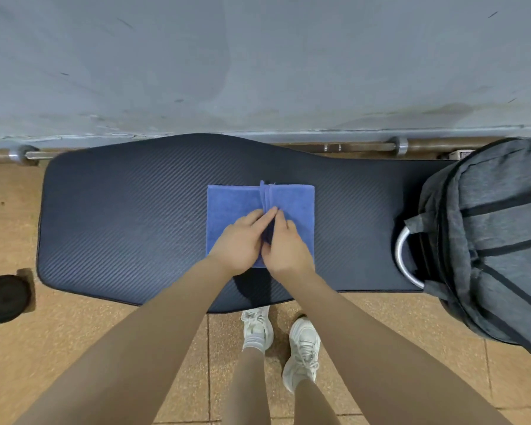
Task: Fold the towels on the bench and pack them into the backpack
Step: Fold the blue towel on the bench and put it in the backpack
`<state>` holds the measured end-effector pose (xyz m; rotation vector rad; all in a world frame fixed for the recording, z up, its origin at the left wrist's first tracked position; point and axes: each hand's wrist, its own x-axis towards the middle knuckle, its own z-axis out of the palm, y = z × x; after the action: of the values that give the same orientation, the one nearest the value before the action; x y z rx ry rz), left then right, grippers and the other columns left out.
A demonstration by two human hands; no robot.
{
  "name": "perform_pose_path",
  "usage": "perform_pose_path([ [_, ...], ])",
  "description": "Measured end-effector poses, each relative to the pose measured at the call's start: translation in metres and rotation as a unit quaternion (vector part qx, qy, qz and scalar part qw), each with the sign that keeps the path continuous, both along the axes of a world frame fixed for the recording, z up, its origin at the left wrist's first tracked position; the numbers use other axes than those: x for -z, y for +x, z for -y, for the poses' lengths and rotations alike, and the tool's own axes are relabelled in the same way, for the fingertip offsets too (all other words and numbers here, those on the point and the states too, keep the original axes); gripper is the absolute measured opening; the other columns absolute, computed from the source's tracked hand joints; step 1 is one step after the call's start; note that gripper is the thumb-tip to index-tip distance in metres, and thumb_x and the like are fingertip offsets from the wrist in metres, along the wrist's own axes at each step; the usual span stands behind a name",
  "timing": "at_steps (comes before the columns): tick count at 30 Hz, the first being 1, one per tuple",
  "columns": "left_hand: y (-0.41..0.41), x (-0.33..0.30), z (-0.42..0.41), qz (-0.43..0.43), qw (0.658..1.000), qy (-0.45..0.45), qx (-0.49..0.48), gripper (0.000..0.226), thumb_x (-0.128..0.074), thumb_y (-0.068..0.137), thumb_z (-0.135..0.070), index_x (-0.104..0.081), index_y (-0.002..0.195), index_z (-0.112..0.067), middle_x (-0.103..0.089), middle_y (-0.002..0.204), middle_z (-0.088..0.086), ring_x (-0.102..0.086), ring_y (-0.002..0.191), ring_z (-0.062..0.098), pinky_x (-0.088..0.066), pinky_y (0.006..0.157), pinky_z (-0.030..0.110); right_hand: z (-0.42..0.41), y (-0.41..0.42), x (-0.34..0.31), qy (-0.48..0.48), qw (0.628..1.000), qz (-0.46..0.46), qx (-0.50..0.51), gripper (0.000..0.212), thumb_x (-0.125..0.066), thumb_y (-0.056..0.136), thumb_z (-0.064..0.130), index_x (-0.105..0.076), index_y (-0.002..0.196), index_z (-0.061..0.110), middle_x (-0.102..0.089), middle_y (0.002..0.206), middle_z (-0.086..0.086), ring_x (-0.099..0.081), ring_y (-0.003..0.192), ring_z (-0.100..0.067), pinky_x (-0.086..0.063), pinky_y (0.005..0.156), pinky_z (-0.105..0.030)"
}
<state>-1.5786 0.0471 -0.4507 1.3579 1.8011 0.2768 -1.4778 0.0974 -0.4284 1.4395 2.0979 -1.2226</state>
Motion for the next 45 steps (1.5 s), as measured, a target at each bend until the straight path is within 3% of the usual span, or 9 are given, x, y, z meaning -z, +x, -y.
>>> perform_pose_path([
  [4,-0.006,0.011,-0.007,-0.044,0.999,-0.004,0.015,0.063,-0.021,0.081,-0.027,-0.034,0.142,-0.015,-0.043,0.141,0.006,-0.045,0.115,0.030,-0.038,0.096,0.042,-0.005,0.013,0.003,0.192,0.977,-0.023,-0.092,0.055,-0.039,0.089,0.022,-0.033,0.142,0.006,-0.042,0.140,-0.013,-0.044,0.124,-0.031,-0.038,0.096,-0.039],
  [10,-0.023,0.009,0.015,-0.125,0.985,-0.004,-0.118,0.051,-0.036,0.092,-0.008,-0.031,0.142,-0.014,-0.036,0.145,0.006,-0.036,0.125,0.028,-0.032,0.100,0.039,-0.014,0.011,0.015,0.140,0.963,0.070,-0.221,0.075,-0.045,0.093,0.043,-0.002,0.149,0.020,0.002,0.158,-0.004,-0.005,0.144,-0.024,-0.010,0.115,-0.037],
  [14,-0.036,0.002,0.028,-0.158,0.943,-0.093,-0.278,0.050,-0.045,0.094,-0.019,-0.028,0.140,-0.007,-0.034,0.140,0.013,-0.035,0.126,0.032,-0.033,0.098,0.044,-0.007,0.007,0.019,0.191,0.946,0.106,-0.238,0.085,-0.066,0.079,0.045,-0.024,0.146,0.013,-0.023,0.153,-0.016,-0.029,0.138,-0.033,-0.030,0.108,-0.043],
  [20,-0.045,0.006,0.020,0.095,0.881,-0.198,-0.420,0.036,-0.058,0.087,-0.034,-0.055,0.106,-0.004,-0.062,0.095,0.009,-0.058,0.092,0.028,-0.045,0.068,0.032,-0.004,0.007,0.027,0.239,0.936,0.103,-0.236,0.090,-0.084,0.054,0.045,-0.053,0.130,0.007,-0.054,0.132,-0.019,-0.058,0.114,-0.036,-0.050,0.088,-0.045],
  [27,-0.035,-0.034,0.015,0.169,0.941,-0.012,-0.293,0.031,-0.059,0.086,-0.018,-0.047,0.115,-0.020,-0.063,0.096,0.003,-0.060,0.085,0.018,-0.049,0.077,0.026,-0.006,0.007,0.020,0.157,0.962,0.092,-0.203,0.074,-0.044,0.092,0.048,-0.003,0.149,0.026,0.004,0.158,0.002,-0.001,0.144,-0.021,-0.011,0.111,-0.046],
  [29,-0.024,-0.040,0.007,0.148,0.963,0.005,-0.227,0.046,-0.060,0.086,-0.017,-0.041,0.128,-0.021,-0.057,0.076,-0.005,-0.055,0.068,0.008,-0.041,0.063,0.010,-0.014,0.009,0.016,0.081,0.989,0.016,-0.118,0.062,-0.046,0.094,0.037,-0.016,0.148,0.026,-0.007,0.157,0.004,-0.006,0.144,-0.017,-0.013,0.113,-0.041],
  [33,0.000,-0.037,-0.018,0.090,0.982,-0.008,-0.166,0.056,-0.059,0.087,-0.022,-0.032,0.136,-0.021,-0.044,0.061,-0.007,-0.050,0.064,0.017,-0.046,0.067,0.034,-0.042,0.032,0.005,0.081,0.972,-0.154,0.160,0.040,-0.045,0.085,-0.011,-0.057,0.120,0.004,-0.049,0.132,-0.012,-0.049,0.116,-0.020,-0.035,0.094,-0.015],
  [39,0.032,-0.024,-0.042,0.057,0.993,-0.042,-0.099,0.055,-0.051,0.092,-0.025,-0.026,0.139,-0.014,-0.052,0.077,0.000,-0.051,0.074,0.018,-0.046,0.069,0.037,-0.050,0.047,0.007,-0.164,0.912,-0.139,0.349,0.030,-0.041,0.097,0.010,-0.055,0.124,0.009,-0.056,0.094,-0.002,-0.054,0.087,-0.015,-0.049,0.084,-0.032],
  [45,0.031,-0.015,-0.035,-0.010,0.998,-0.012,0.057,0.042,-0.041,0.096,-0.021,-0.040,0.136,-0.009,-0.057,0.124,0.015,-0.054,0.111,0.033,-0.041,0.090,0.038,-0.052,0.049,0.011,-0.094,0.950,-0.134,0.266,0.023,-0.055,0.092,0.020,-0.058,0.114,0.014,-0.059,0.111,-0.010,-0.055,0.097,-0.018,-0.048,0.092,-0.042],
])
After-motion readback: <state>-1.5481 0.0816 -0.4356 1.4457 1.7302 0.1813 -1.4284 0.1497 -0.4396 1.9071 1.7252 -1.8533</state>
